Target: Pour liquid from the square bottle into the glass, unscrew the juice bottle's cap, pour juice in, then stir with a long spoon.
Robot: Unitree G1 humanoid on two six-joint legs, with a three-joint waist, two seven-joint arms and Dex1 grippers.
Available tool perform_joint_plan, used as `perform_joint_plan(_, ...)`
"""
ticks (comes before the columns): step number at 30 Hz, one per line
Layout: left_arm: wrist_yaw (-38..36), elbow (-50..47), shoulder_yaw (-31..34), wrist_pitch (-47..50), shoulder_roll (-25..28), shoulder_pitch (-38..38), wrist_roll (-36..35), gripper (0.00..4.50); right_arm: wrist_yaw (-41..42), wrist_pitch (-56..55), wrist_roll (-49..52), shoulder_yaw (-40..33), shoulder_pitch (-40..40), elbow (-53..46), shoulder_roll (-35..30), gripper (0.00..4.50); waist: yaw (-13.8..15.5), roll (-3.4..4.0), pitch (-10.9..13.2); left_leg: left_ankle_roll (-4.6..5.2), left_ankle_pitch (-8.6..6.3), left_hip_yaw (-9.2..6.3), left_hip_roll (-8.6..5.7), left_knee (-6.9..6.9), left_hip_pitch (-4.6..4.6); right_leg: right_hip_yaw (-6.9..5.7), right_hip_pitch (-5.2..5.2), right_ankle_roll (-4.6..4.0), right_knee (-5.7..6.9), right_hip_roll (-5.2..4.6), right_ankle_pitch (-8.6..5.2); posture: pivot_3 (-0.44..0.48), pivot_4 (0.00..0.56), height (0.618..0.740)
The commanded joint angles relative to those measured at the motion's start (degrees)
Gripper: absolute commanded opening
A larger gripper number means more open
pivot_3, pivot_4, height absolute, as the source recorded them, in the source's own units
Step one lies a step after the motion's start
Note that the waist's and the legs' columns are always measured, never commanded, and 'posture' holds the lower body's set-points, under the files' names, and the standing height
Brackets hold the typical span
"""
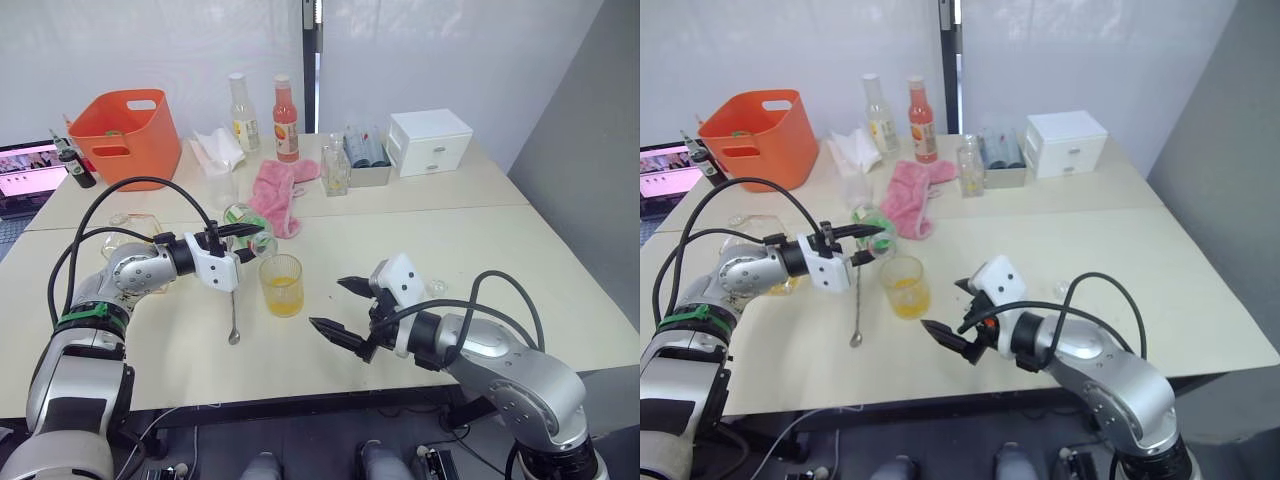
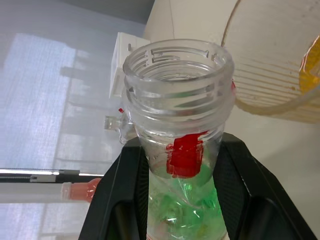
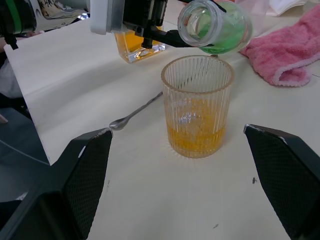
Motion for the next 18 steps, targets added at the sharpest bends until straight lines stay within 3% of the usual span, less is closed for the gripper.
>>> perform_joint_plan(1,9.4,-1.2,-0.5,-1.2,1.8,-3.2,4.7,1.4,0.0,-0.5,0.9,-1.1,-1.0,-2.3,-0.1,4.46,0.0,0.0,0.0,0.0,0.0,0.0,0.0,0.0,0.0,0.0,0.0,0.0,0.0,0.0,0.0,0.0,0.15,0.739)
perform_joint_plan(18,32.9,-2.0,-9.4,-0.4,5.3,-7.0,19.2,1.4,-0.1,-0.3,1.2,-0.6,-1.0,-2.4,0.1,4.46,0.0,0.0,0.0,0.0,0.0,0.0,-0.01,0.01,-0.02,-0.01,0.0,0.03,0.0,0.0,0.0,0.0,0.15,0.739)
